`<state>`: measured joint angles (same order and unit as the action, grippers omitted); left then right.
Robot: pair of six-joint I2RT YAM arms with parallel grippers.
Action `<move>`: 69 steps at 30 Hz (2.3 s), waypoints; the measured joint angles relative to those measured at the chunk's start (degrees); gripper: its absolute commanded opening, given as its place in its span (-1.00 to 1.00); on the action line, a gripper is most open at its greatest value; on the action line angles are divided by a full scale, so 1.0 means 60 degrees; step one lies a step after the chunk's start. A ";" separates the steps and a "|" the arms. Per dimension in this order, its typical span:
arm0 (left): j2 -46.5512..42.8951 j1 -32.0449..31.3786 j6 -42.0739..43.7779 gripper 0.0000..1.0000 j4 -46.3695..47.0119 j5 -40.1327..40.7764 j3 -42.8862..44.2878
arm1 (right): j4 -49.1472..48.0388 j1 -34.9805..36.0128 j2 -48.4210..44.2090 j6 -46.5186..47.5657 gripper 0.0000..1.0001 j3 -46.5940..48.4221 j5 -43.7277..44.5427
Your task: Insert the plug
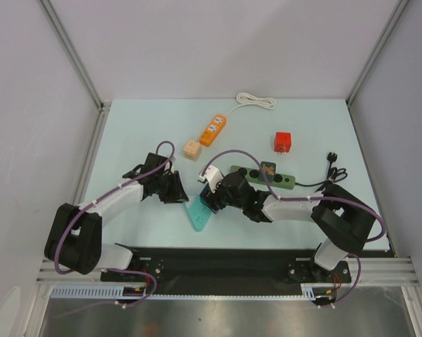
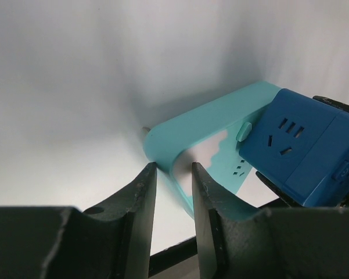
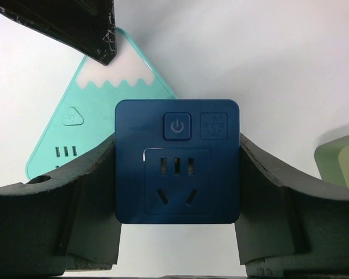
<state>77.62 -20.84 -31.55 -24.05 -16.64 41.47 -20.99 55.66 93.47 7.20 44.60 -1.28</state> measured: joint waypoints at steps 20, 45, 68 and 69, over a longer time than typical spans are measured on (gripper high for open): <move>0.0044 0.0062 -0.0022 -0.32 0.0062 0.0160 0.0000 | -0.5523 0.0270 0.0925 -0.0947 -1.00 -0.2229 0.0718; -0.0007 0.0033 -0.0160 -0.10 -0.0080 0.0335 0.0000 | -0.1035 0.0080 -0.0022 -0.0430 0.99 -0.0922 0.0739; 0.0066 0.0033 -0.0171 -0.13 -0.0109 0.0299 0.0062 | 0.2310 -0.0124 -0.1996 -0.0397 -1.00 0.1078 0.0288; 0.0076 0.0033 -0.0171 -0.13 -0.0106 0.0284 0.0062 | 0.2320 -0.0120 -0.2011 -0.0492 -1.00 0.0998 0.0321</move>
<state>78.08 -20.64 -32.58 -24.69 -14.94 41.85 -7.07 54.94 81.41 4.25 50.59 0.64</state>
